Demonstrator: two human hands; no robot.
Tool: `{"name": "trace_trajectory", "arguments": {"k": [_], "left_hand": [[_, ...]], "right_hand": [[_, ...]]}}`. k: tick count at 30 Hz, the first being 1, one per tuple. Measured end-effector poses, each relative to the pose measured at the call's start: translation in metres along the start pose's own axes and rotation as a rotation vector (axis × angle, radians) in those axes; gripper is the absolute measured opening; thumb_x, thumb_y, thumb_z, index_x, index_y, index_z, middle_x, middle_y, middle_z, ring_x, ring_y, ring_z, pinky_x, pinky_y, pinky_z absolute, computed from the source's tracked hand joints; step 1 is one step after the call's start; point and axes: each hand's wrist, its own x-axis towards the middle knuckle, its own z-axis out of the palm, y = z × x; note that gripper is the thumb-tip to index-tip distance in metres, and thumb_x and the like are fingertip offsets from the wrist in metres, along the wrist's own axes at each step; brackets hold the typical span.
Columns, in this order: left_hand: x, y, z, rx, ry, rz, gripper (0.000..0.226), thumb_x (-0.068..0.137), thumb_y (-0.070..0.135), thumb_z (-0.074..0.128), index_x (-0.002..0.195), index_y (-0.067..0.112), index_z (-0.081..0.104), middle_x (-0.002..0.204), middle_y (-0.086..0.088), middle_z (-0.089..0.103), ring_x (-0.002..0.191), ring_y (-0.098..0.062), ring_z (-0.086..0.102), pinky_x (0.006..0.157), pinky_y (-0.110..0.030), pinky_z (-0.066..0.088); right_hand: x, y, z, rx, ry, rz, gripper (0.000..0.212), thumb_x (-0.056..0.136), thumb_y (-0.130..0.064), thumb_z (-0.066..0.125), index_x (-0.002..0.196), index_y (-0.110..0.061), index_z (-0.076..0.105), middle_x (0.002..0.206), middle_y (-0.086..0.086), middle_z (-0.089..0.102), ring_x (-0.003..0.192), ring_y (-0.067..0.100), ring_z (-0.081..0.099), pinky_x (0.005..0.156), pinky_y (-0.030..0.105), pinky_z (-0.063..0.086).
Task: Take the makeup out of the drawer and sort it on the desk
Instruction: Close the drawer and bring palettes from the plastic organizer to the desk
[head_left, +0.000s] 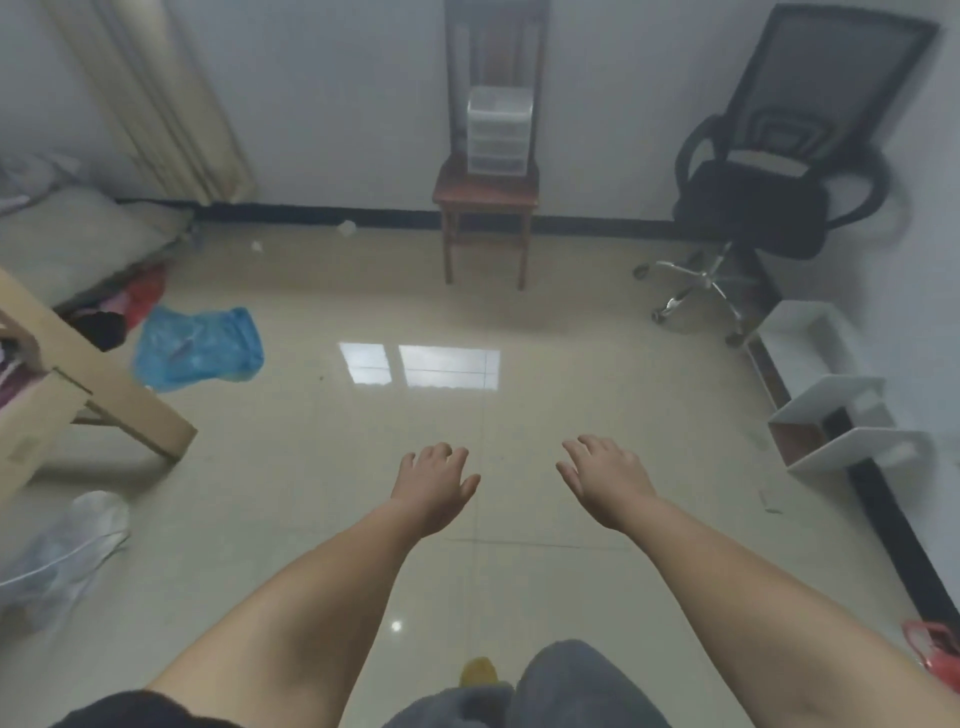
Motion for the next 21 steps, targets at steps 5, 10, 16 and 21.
{"name": "trace_trajectory", "arguments": {"k": [5,10,16,21], "left_hand": [[0.11,-0.007,-0.057,0.024,0.028,0.031,0.048,0.099,0.045,0.027,0.136,0.017,0.037,0.138,-0.006,0.043,0.128,-0.025,0.038,0.105,-0.04,0.028],[0.235,-0.012,-0.106,0.032,0.055,-0.004,0.047,0.099,0.046,0.028,0.135,0.017,0.038,0.136,-0.006,0.044,0.126,-0.025,0.041,0.105,-0.04,0.03],[0.375,-0.011,-0.191,-0.029,0.117,-0.047,0.046,0.099,0.045,0.029,0.134,0.017,0.039,0.132,-0.005,0.046,0.121,-0.025,0.044,0.101,-0.037,0.03],[0.477,-0.036,-0.237,-0.059,0.143,-0.082,0.046,0.098,0.045,0.03,0.135,0.019,0.037,0.132,-0.004,0.045,0.124,-0.023,0.041,0.102,-0.036,0.03]], "right_hand": [[0.102,0.036,-0.043,0.014,-0.006,0.049,0.046,0.101,-0.043,0.023,0.139,-0.02,0.036,0.143,0.004,0.039,0.132,0.023,0.036,0.103,0.038,0.034],[0.227,0.076,-0.085,0.007,0.022,0.018,0.044,0.1,-0.043,0.025,0.134,-0.02,0.04,0.137,0.003,0.044,0.127,0.024,0.04,0.098,0.036,0.035],[0.379,0.13,-0.168,-0.033,0.038,-0.013,0.043,0.1,-0.044,0.026,0.13,-0.019,0.041,0.133,0.005,0.045,0.125,0.026,0.041,0.095,0.037,0.037],[0.49,0.141,-0.21,-0.048,0.018,-0.057,0.045,0.101,-0.044,0.024,0.137,-0.019,0.036,0.138,0.005,0.041,0.128,0.026,0.039,0.099,0.038,0.036]]}}
